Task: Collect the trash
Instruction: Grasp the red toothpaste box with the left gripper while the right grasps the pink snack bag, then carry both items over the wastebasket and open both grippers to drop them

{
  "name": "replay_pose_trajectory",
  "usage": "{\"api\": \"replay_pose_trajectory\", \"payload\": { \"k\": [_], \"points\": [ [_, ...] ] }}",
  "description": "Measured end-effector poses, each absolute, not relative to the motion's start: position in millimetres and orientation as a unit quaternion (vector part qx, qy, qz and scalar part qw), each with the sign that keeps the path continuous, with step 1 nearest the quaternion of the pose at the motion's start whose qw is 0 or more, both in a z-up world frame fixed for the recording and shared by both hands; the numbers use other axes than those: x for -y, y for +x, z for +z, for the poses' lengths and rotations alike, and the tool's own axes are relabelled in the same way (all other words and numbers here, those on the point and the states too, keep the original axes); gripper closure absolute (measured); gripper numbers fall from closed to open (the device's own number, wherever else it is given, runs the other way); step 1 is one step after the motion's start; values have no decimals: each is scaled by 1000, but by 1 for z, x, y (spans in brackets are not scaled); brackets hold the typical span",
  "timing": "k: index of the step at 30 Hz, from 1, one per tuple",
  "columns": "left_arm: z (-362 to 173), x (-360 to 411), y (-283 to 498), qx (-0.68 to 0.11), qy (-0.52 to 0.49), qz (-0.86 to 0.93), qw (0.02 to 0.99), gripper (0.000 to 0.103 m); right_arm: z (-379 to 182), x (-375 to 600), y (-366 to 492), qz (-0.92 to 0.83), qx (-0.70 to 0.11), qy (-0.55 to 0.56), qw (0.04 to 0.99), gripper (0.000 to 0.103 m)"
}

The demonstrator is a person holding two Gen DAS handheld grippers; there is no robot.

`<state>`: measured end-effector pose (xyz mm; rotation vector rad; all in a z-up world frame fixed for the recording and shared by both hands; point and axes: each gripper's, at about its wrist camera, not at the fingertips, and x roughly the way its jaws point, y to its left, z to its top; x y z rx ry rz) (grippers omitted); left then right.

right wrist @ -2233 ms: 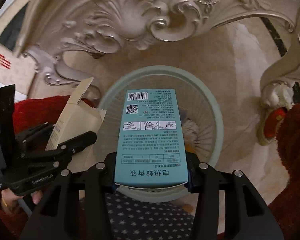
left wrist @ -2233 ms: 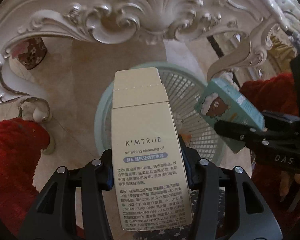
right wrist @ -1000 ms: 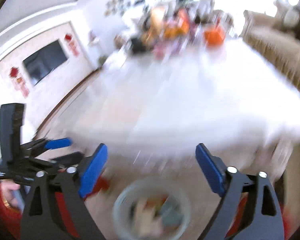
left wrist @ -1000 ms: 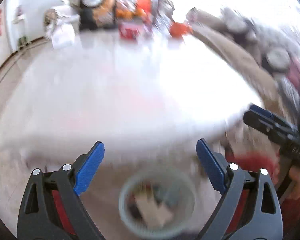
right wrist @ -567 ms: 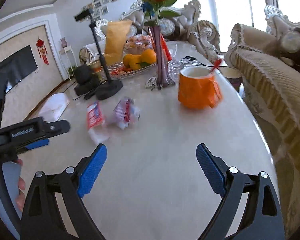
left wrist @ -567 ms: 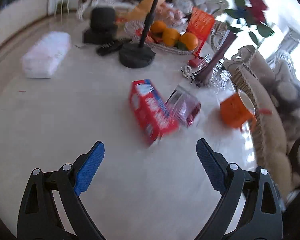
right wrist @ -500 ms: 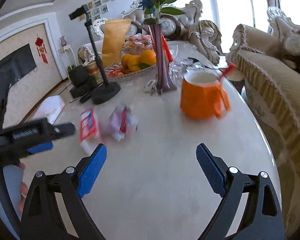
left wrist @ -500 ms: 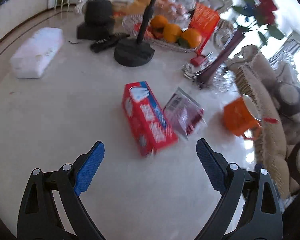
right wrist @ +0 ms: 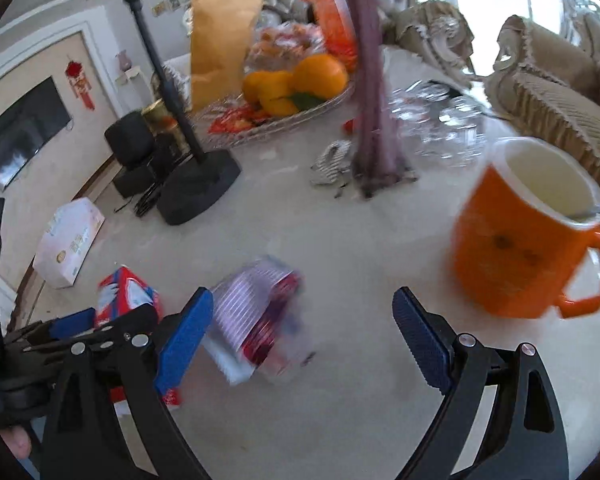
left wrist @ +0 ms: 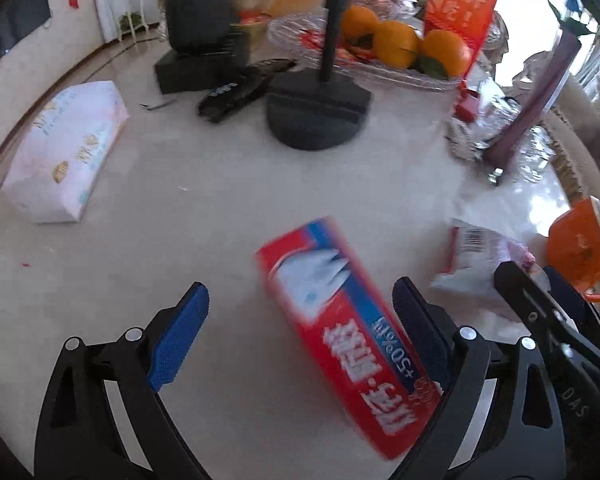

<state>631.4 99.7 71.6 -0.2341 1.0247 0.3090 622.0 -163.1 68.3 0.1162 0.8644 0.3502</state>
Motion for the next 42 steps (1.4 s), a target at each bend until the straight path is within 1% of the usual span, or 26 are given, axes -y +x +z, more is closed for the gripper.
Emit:
{"api": "replay_pose_trajectory", "payload": {
  "k": [2,6,8,10,11,12,13,14,15,16,17,22,24,27,28,30,31,35,37,39,40,42],
  "points": [
    [67,-106,634,-492,-105,155,850,12,62,154,626,167,-425,53,888,16],
    [57,-115,634,-500,-128,160,841,12,55,149,634,168,-442,51,880,17],
    [55,-114,632,-498,-124,159,843,12,56,150,632,173,-440,49,880,21],
    [56,-112,628,-492,-121,144,850,14,57,148,629,177,-436,37,882,49],
    [57,-109,626,-486,-114,137,855,23,57,149,627,186,-439,43,878,55],
    [58,-107,623,-480,-110,129,861,30,58,149,624,190,-442,47,875,58],
    [59,-106,620,-478,-107,129,862,39,58,151,619,191,-441,50,875,60],
    [60,-106,618,-476,-108,124,864,45,59,152,614,187,-437,47,879,61],
    [61,-107,616,-476,-112,115,864,46,60,153,611,184,-435,47,880,62],
    [61,-107,614,-478,-115,110,864,54,62,158,605,181,-429,53,883,62],
    [63,-107,612,-481,-118,102,863,63,65,161,601,181,-424,61,885,62],
    [69,-104,589,-478,-111,93,866,64,87,181,574,184,-413,90,888,62],
    [73,-109,574,-478,-131,80,865,64,97,185,559,188,-407,94,889,62],
    [94,-112,530,-462,-149,50,873,64,117,194,518,207,-385,103,893,62],
    [98,-111,518,-458,-151,44,875,64,126,200,492,219,-372,111,895,62],
    [116,-108,468,-445,-155,13,882,64,135,204,455,237,-359,123,895,62],
    [123,-106,449,-440,-154,2,885,64,141,207,423,247,-347,123,896,62],
    [146,-88,324,-412,-128,-46,901,64,148,214,300,295,-322,133,890,62],
    [145,-78,258,-406,-129,-69,902,64,142,215,235,316,-320,143,882,62],
    [138,-68,209,-410,-126,-90,899,64,131,214,181,323,-326,144,877,62],
    [133,-61,183,-414,-120,-98,897,64,117,212,148,326,-341,147,869,62],
    [115,-46,133,-423,-91,-100,896,64,94,208,116,321,-369,145,860,62]
  ]
}}
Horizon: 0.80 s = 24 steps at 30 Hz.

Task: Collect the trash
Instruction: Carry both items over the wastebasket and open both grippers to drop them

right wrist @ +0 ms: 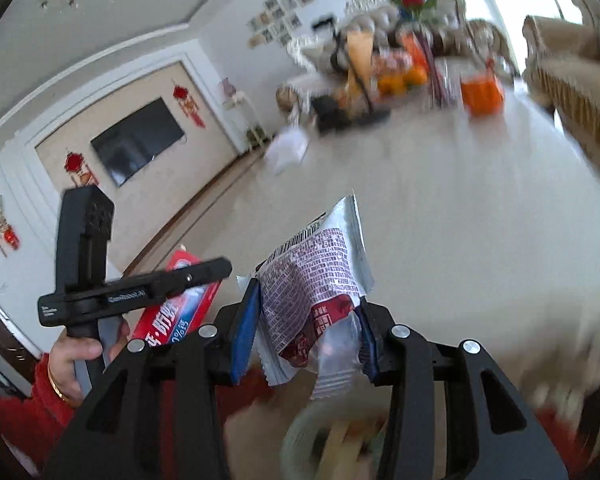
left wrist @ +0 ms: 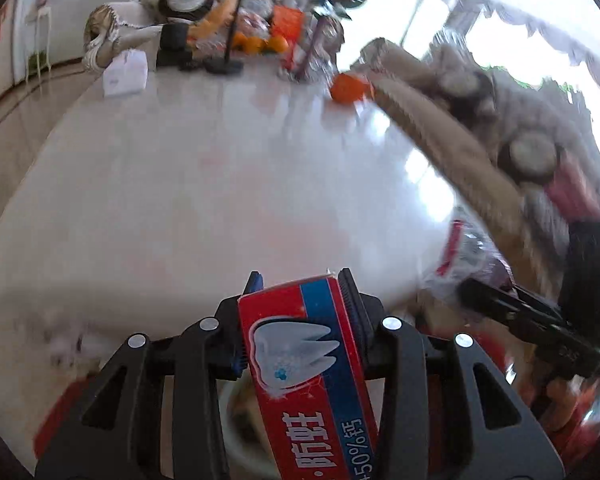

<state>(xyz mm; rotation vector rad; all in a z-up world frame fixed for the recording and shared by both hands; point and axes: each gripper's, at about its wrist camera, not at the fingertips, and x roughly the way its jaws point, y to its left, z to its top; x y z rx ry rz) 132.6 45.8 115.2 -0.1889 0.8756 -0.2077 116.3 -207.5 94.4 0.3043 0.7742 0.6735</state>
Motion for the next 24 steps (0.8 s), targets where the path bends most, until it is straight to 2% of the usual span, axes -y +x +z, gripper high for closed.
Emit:
{"api": "replay_pose_trajectory", "payload": {
  "k": [4,9,11,12,13,14,15,16,24],
  "points": [
    [43,-18,76,-472,-47,-92,875,64,14,197,90,275,-459,153,831,62],
    [-52,-9,73,-540,-85,-86,833,60,-60,171,101,227,-527,83,815,62],
    [-76,-8,81,-562,-89,-69,820,13,-79,160,103,217,-544,52,809,60],
    [-83,-7,82,-566,-86,-69,817,11,-87,156,103,210,-556,40,803,54],
    [-86,-7,81,-561,-86,-71,820,10,-96,155,106,196,-571,31,796,41],
    [-85,-8,81,-560,-88,-74,821,10,-104,157,106,191,-580,32,792,34],
    [-86,-9,80,-560,-89,-73,821,9,-107,159,105,183,-586,36,788,20],
    [-86,-10,77,-559,-88,-68,822,9,-109,162,105,175,-592,44,786,14],
    [-68,-6,66,-540,-77,-59,836,9,-81,179,87,132,-575,71,804,14]
  ]
}}
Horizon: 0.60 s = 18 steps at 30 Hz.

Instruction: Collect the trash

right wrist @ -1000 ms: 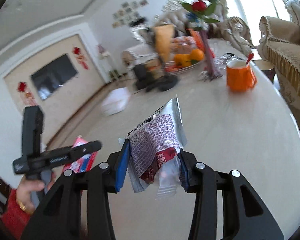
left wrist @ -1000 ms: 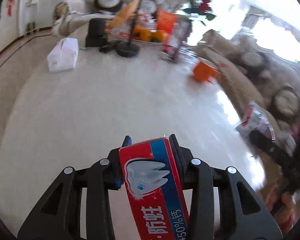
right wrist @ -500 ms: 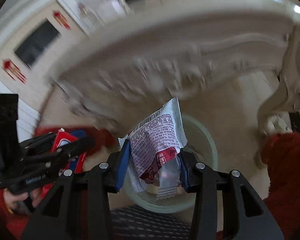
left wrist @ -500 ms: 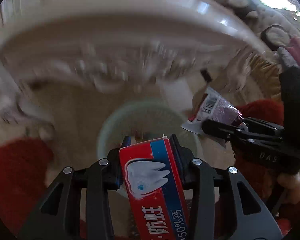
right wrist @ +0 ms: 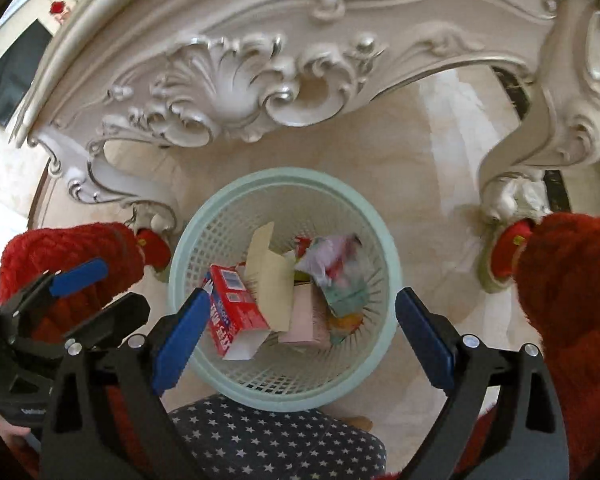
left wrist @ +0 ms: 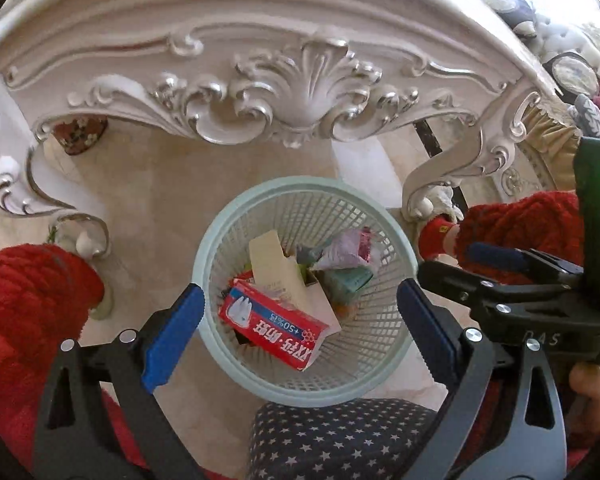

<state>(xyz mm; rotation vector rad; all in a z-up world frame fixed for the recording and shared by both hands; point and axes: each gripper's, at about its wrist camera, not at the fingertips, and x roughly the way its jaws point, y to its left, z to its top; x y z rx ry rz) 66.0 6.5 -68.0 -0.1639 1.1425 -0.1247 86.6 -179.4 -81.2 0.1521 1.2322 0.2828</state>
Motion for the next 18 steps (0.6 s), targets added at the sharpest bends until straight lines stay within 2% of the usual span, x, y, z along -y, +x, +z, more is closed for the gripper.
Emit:
{"api": "replay_pose_trajectory", "payload": {
  "k": [3,4,5,18],
  "points": [
    [-56,-7,60,-522,-54,-40,850,9,-75,187,70,117,-566,73,813,13],
    [-52,-6,57,-516,-50,-36,854,9,-73,188,68,108,-560,69,818,8],
    [-49,-5,57,-513,-50,-35,856,9,-70,189,67,100,-555,66,823,8],
    [-11,5,18,-456,4,1,890,9,-44,193,33,82,-510,62,854,8]
  ]
}}
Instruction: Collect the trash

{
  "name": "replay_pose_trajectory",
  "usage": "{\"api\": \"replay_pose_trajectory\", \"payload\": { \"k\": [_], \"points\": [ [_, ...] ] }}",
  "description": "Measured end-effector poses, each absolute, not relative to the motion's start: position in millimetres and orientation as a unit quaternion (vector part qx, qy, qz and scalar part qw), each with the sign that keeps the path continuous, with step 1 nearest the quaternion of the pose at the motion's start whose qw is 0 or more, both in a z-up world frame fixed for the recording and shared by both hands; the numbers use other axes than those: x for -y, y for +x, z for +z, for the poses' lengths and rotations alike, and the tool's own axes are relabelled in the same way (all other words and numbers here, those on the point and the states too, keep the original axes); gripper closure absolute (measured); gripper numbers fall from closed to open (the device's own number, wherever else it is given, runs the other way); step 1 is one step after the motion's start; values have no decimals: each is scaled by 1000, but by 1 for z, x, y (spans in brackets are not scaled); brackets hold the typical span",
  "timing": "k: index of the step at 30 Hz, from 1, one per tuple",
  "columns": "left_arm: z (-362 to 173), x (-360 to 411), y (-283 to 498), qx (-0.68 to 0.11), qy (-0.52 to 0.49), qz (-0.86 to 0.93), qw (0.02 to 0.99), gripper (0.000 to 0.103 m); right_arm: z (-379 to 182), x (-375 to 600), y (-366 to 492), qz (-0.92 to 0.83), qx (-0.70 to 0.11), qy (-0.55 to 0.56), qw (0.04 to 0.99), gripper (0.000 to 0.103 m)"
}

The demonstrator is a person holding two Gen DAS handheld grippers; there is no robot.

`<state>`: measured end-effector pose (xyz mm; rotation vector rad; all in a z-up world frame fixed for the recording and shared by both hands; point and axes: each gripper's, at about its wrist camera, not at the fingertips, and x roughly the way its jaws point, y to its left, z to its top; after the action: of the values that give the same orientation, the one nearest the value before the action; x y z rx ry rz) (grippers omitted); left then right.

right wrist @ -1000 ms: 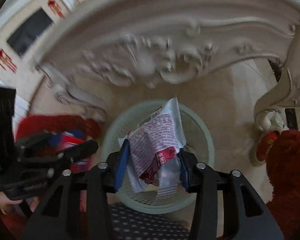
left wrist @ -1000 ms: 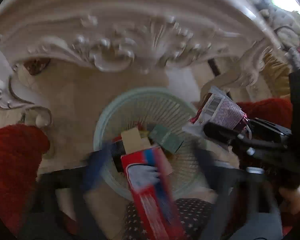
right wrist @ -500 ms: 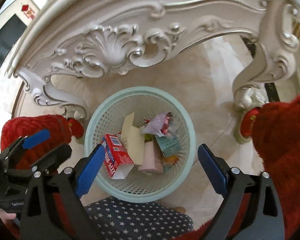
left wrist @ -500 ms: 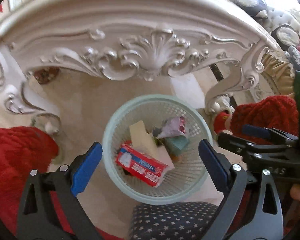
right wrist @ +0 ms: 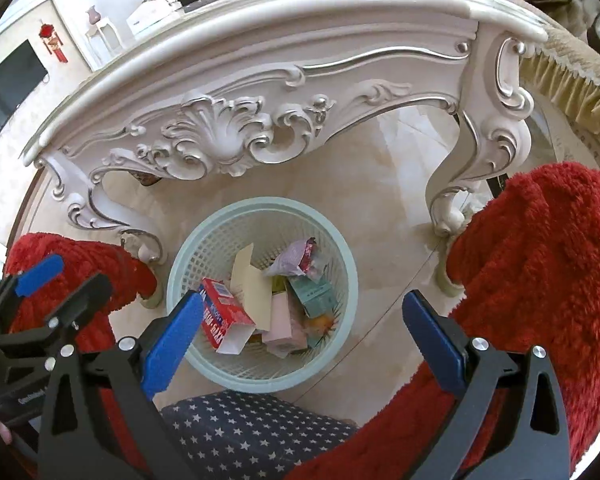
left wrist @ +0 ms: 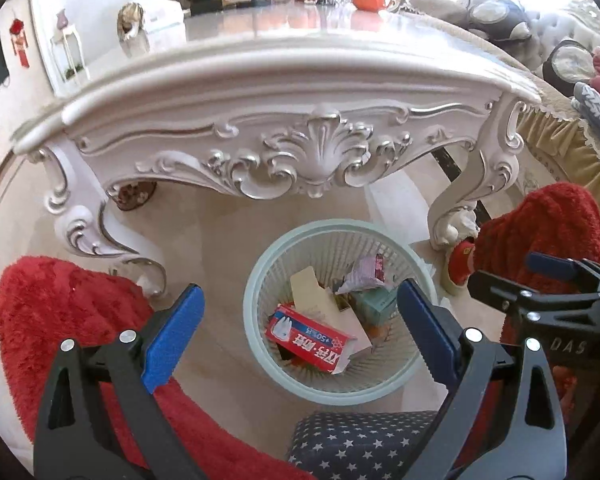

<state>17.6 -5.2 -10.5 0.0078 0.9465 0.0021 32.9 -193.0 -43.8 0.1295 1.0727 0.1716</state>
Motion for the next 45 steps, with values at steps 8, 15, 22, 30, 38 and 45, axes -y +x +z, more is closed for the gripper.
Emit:
{"api": "replay_pose_trajectory", "payload": {
  "k": [8,15,22,30,38,45],
  "points": [
    [5,4,3,-434,-15,-1,901,9,-35,191,24,86,-497,65,861,8],
    [9,-11,0,-430,-53,11,901,9,-34,190,23,90,-494,65,862,8],
    [10,-19,1,-428,-77,14,901,9,-33,192,22,86,-491,63,865,8],
    [11,-14,2,-428,-60,18,902,9,-32,192,23,86,-488,52,867,8],
    [15,0,2,-425,-23,19,905,9,-32,196,24,78,-487,56,868,8],
    [12,1,5,-429,-17,24,903,9,-29,194,24,77,-482,50,872,8]
  ]
}}
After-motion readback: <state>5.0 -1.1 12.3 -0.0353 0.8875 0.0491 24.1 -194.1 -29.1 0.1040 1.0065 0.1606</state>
